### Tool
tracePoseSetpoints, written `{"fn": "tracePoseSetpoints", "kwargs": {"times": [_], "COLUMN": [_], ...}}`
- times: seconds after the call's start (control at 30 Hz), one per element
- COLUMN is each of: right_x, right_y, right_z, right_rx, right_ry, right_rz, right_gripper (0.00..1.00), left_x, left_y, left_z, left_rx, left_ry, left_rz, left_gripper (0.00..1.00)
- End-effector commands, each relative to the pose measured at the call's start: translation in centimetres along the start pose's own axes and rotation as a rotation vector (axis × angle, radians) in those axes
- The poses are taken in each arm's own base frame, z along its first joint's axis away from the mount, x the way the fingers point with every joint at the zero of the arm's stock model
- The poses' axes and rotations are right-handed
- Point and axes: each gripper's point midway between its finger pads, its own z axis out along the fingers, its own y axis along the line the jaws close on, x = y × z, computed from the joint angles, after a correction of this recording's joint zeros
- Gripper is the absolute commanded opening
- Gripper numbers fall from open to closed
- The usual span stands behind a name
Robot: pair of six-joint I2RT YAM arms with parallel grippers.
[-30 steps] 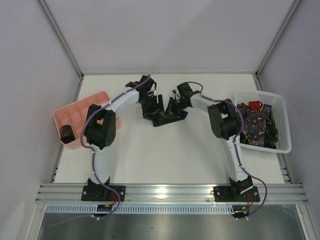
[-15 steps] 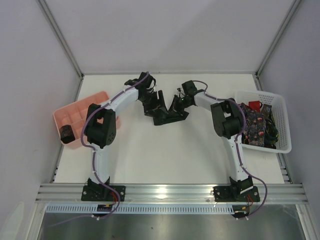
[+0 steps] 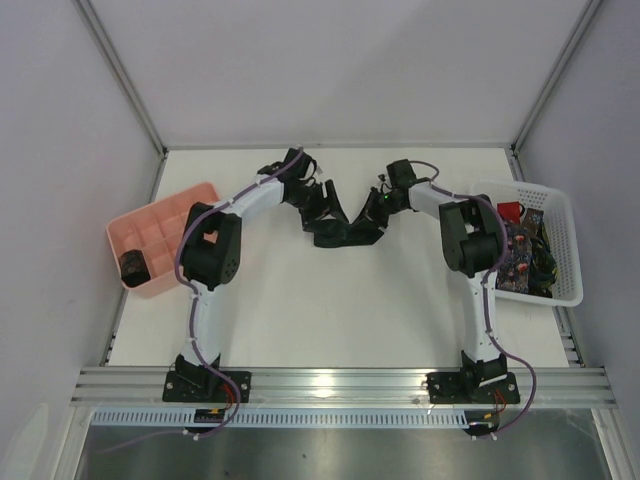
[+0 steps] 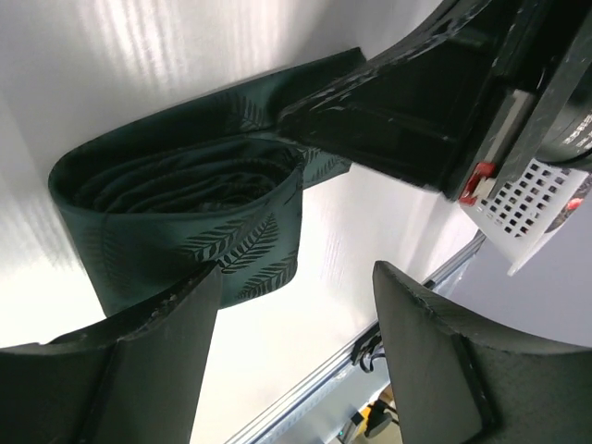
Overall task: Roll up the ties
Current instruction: Roll the tie
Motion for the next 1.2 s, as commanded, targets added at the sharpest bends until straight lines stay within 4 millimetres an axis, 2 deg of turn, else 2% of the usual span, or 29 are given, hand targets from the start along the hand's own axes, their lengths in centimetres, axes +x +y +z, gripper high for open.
{"fn": "tracePoseSetpoints", "kwargs": {"times": [0.0,0.1,0.13,0.27,0.4,0.5,0.53,0.57,0.6,0.63,0.67,0.7,0.73,0.77,0.8,0.83,0.93,1.03,1.17], "right_x": [-1.5,-1.6,-1.7,-1.6,-1.6,-1.3,-1.1,-0.5,-0.1,0.1,0.8,1.0,1.2,1.9,1.9,2.3,3.3,4.3,5.4], "right_y": [1.1,0.9,1.0,1.9,2.2,2.2,2.0,1.5,1.1,1.5,0.7,0.3,0.5,-0.4,-1.0,-0.9,-1.8,-2.9,-3.6], "right_z": [-3.5,-4.6,-5.0,-6.3,-7.4,-8.4,-8.6,-8.5,-8.5,-9.0,-8.9,-8.8,-9.3,-9.0,-9.0,-9.0,-8.4,-7.6,-6.4], "right_rx": [0.003,0.014,0.014,0.022,0.044,0.072,0.082,0.094,0.11,0.11,0.13,0.156,0.161,0.187,0.222,0.231,0.287,0.327,0.337], "right_ry": [-0.082,-0.093,-0.098,-0.111,-0.131,-0.151,-0.157,-0.152,-0.159,-0.178,-0.18,-0.2,-0.221,-0.218,-0.24,-0.251,-0.269,-0.266,-0.249], "right_rz": [-0.049,-0.047,-0.045,-0.06,-0.059,-0.037,-0.023,-0.001,0.02,0.042,0.066,0.075,0.101,0.123,0.137,0.153,0.169,0.211,0.252], "right_gripper": [0.0,0.0,0.0,0.0,0.0,0.0,0.0,0.0,0.0,0.0,0.0,0.0,0.0,0.0,0.0,0.0,0.0,0.0,0.0], "left_x": [-1.5,-1.6,-1.6,-0.3,0.5,-1.2,-2.3,-3.5,-4.5,-5.5,-7.1,-8.1,-8.8,-10.4,-11.1,-11.9,-13.3,-13.8,-12.7], "left_y": [-3.1,-4.1,-4.7,-5.1,-5.5,-6.2,-5.9,-6.6,-6.3,-6.1,-6.9,-5.6,-5.1,-6.3,-5.7,-4.2,-3.7,-2.9,-1.3], "left_z": [-0.4,-1.9,-3.0,-5.2,-7.4,-9.6,-10.0,-10.6,-10.3,-10.0,-10.4,-8.0,-7.2,-7.6,-6.6,-4.5,-2.1,-0.2,3.1], "left_rx": [0.101,0.117,0.121,0.122,0.109,0.083,0.052,0.062,0.055,0.051,0.071,0.06,0.056,0.074,0.059,0.027,0.051,0.037,0.022], "left_ry": [-0.049,-0.081,-0.094,-0.096,-0.119,-0.236,-0.288,-0.335,-0.355,-0.367,-0.402,-0.367,-0.355,-0.388,-0.383,-0.367,-0.386,-0.389,-0.321], "left_rz": [0.068,0.147,0.165,0.213,0.281,0.341,0.345,0.366,0.37,0.367,0.374,0.352,0.34,0.357,0.357,0.342,0.34,0.347,0.346], "left_gripper": [0.73,0.74,0.74,0.77,0.74,0.68,0.64,0.61,0.56,0.44,0.38,0.3,0.17,0.12,0.06,0.0,0.0,0.0,0.0]}}
